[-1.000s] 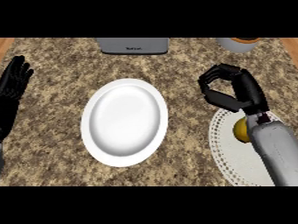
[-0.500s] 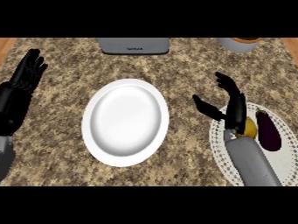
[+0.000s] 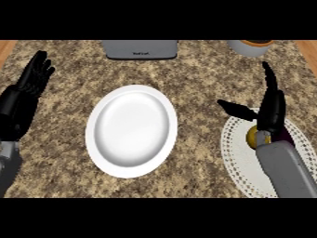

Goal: Pick the lemon from the placemat and place it in the plate

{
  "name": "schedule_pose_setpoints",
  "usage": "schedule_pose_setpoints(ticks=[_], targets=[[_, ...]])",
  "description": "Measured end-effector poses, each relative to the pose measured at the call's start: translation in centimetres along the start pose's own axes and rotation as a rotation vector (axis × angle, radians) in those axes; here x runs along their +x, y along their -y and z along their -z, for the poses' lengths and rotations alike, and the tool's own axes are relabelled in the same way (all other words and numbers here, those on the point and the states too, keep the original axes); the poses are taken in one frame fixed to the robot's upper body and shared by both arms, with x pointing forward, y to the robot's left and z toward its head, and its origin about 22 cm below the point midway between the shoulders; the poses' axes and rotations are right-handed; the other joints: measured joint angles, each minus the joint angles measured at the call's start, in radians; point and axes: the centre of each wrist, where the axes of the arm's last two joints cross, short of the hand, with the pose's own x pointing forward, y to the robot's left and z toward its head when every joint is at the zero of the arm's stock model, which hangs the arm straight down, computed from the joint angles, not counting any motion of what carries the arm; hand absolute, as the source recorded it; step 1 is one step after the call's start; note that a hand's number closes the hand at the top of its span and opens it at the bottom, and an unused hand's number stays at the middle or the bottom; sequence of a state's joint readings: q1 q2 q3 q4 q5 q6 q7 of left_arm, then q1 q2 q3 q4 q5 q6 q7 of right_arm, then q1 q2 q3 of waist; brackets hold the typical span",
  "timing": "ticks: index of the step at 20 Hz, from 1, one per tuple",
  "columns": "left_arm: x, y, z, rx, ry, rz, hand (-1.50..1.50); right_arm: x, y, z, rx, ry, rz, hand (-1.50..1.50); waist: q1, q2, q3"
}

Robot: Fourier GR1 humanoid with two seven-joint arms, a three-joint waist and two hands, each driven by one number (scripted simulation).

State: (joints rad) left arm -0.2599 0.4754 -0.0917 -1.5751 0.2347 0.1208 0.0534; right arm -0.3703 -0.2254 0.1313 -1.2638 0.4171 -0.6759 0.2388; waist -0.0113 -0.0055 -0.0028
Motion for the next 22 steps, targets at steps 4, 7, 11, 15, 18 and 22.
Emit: schedule_pose_setpoints(ticks=[4, 7, 11, 15, 18, 22], targets=[[0.2, -0.4, 0.1, 0.003, -0.002, 0.006, 0.00, 0.2, 1.8, 1.5, 0.105, -0.136, -0.191, -1.50, -0.005, -0.005, -0.003], [0.2, -0.3, 0.0, -0.004, -0.007, 0.002, 0.00, 1.1, 2.7, 2.4, 0.205, -0.255, -0.328, -1.50, -0.006, -0.007, -0.003], [0.4, 0.0, 0.0, 0.001, -0.006, 0.002, 0.00, 3.3, 3.0, 3.2, 0.357, -0.411, -0.469, -1.50, -0.002, -0.006, -0.002], [0.4, 0.3, -0.1, -0.006, -0.003, -0.003, 0.00, 5.4, 3.2, 3.6, 0.477, -0.514, -0.537, -1.50, 0.004, -0.002, 0.000], [0.3, -0.1, -0.1, -0.006, -0.003, -0.002, 0.00, 5.9, 3.8, 3.5, 0.523, -0.537, -0.556, -1.50, 0.004, 0.000, 0.001], [0.4, -0.1, 0.1, -0.009, 0.005, -0.004, 0.00, 5.2, 4.4, 3.6, 0.527, -0.565, -0.594, -1.50, 0.008, 0.002, 0.002]])
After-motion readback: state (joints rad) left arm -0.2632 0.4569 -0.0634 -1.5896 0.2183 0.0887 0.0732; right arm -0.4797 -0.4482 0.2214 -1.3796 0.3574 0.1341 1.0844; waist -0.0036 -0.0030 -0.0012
